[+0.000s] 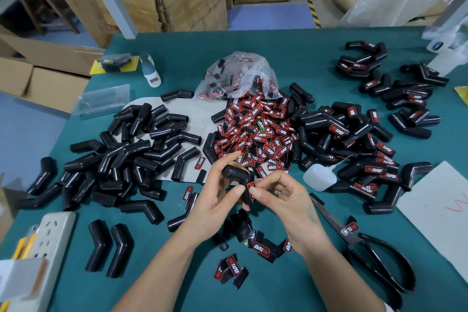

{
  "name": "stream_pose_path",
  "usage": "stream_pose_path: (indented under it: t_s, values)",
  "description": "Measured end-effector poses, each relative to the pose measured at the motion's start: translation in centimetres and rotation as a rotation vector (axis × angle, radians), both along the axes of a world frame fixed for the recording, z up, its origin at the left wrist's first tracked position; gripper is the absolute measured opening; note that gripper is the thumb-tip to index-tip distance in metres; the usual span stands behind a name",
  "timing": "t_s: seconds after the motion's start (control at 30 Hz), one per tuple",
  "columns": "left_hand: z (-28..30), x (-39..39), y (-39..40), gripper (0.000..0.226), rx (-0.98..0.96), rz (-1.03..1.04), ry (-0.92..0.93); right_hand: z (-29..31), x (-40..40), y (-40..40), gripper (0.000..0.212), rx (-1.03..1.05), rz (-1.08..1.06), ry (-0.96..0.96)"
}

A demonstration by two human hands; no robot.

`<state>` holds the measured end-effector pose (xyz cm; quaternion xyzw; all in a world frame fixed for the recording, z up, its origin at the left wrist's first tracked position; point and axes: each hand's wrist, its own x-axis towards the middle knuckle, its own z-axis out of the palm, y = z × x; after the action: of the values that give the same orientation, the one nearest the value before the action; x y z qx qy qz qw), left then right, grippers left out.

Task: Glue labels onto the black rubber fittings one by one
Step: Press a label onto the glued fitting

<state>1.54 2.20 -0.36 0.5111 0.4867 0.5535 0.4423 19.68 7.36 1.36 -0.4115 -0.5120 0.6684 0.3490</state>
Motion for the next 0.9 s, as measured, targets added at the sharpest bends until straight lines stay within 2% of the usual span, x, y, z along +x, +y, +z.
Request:
stream_pose_path:
  t_s: [0.9]
  values:
    - [0.06,0.29,0.11,0.054,-0.022,0.021,-0.043,-0.65,-0.04,-0.05,0.022,0.017,-0.010,-0.006]
